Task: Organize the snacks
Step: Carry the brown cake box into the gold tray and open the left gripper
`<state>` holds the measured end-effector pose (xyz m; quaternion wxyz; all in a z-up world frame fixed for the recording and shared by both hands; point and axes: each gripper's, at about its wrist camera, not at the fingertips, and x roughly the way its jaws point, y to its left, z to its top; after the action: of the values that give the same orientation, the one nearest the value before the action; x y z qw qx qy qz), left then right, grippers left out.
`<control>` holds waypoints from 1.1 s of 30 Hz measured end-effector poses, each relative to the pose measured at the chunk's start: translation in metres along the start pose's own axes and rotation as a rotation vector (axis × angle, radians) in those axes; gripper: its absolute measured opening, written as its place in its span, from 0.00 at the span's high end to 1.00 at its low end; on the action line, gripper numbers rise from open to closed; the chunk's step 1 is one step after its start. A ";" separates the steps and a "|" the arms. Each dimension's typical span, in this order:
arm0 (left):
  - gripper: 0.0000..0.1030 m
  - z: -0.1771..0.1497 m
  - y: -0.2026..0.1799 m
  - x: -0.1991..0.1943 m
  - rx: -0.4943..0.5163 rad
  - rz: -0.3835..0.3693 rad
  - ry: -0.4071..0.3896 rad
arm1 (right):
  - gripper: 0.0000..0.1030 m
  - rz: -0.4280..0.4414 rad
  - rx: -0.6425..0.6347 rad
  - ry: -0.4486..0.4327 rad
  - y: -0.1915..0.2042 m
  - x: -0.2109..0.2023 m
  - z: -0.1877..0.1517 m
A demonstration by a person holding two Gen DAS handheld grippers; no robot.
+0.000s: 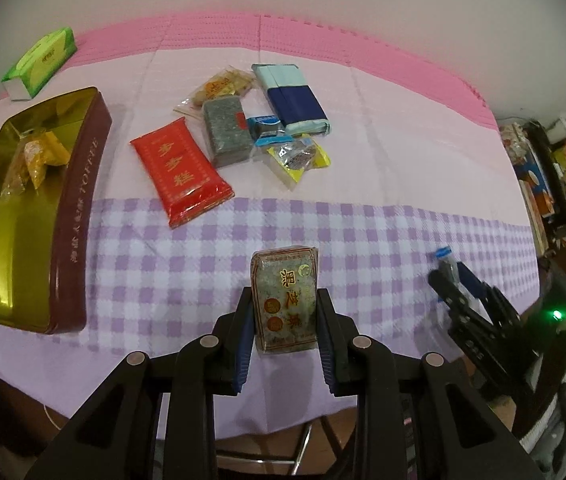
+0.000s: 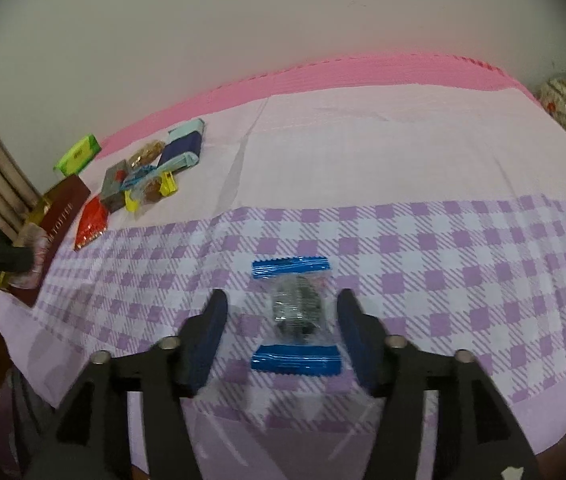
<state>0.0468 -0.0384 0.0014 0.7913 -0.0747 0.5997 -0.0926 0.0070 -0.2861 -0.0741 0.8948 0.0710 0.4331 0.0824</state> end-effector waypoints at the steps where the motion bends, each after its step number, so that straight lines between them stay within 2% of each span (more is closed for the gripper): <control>1: 0.72 -0.001 0.004 -0.004 0.003 -0.002 -0.003 | 0.49 -0.022 -0.015 0.005 0.004 0.002 0.001; 2: 0.72 -0.002 0.007 -0.007 0.002 -0.003 -0.008 | 0.56 -0.045 -0.026 0.008 0.008 0.004 0.001; 3: 0.72 -0.003 0.010 -0.010 0.000 -0.007 -0.013 | 0.76 -0.060 -0.032 0.010 0.009 0.005 0.001; 12: 0.72 -0.011 0.039 -0.043 -0.015 -0.003 -0.096 | 0.78 -0.063 -0.031 -0.001 0.009 0.005 0.001; 16: 0.72 -0.016 0.070 -0.061 -0.056 0.011 -0.134 | 0.78 -0.082 -0.060 -0.024 0.015 0.003 0.002; 23: 0.72 -0.011 0.152 -0.082 -0.115 0.141 -0.197 | 0.78 -0.087 -0.068 -0.019 0.018 0.005 0.003; 24: 0.72 -0.009 0.165 -0.083 -0.110 0.181 -0.211 | 0.78 -0.088 -0.067 -0.020 0.018 0.005 0.003; 28: 0.72 0.000 0.201 -0.079 -0.085 0.252 -0.235 | 0.78 -0.094 -0.071 -0.012 0.019 0.007 0.002; 33: 0.72 0.007 0.228 -0.066 -0.022 0.288 -0.245 | 0.78 -0.097 -0.065 0.001 0.019 0.012 0.003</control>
<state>0.0492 0.1983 0.0129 0.8627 -0.0072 0.5043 0.0381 0.0149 -0.2654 -0.0774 0.8994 0.0208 0.4335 0.0528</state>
